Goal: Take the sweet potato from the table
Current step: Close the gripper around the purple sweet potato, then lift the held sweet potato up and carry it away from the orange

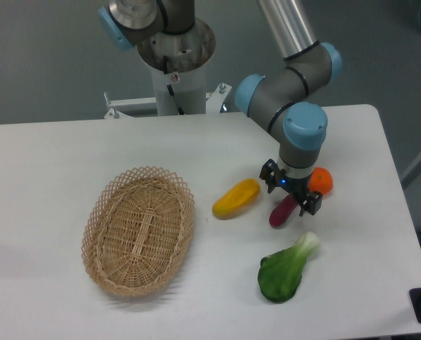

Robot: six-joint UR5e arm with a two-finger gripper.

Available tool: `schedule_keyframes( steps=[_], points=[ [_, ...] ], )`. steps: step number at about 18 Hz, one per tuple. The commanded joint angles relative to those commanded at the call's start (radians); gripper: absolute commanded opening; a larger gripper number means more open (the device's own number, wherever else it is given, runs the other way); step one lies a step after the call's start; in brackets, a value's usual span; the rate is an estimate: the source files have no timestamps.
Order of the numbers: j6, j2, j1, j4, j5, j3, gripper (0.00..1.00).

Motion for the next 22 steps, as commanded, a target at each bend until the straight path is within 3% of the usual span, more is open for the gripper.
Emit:
schedule_keyframes(
  steps=[9, 10, 12, 14, 17, 22],
  points=[
    [-0.006, -0.017, -0.003, 0.046, 0.000, -0.017, 1.00],
    [-0.005, -0.017, -0.003, 0.052, 0.000, -0.017, 0.92],
    [0.003, -0.015, -0.002, 0.052, 0.000, -0.015, 0.57],
    [0.006, -0.015, -0.003, 0.052, 0.000, -0.014, 0.35],
    [0.015, -0.015, -0.002, 0.052, 0.000, -0.011, 0.25],
    [0.020, -0.012, -0.002, 0.051, -0.002, 0.000, 0.22]
  ],
)
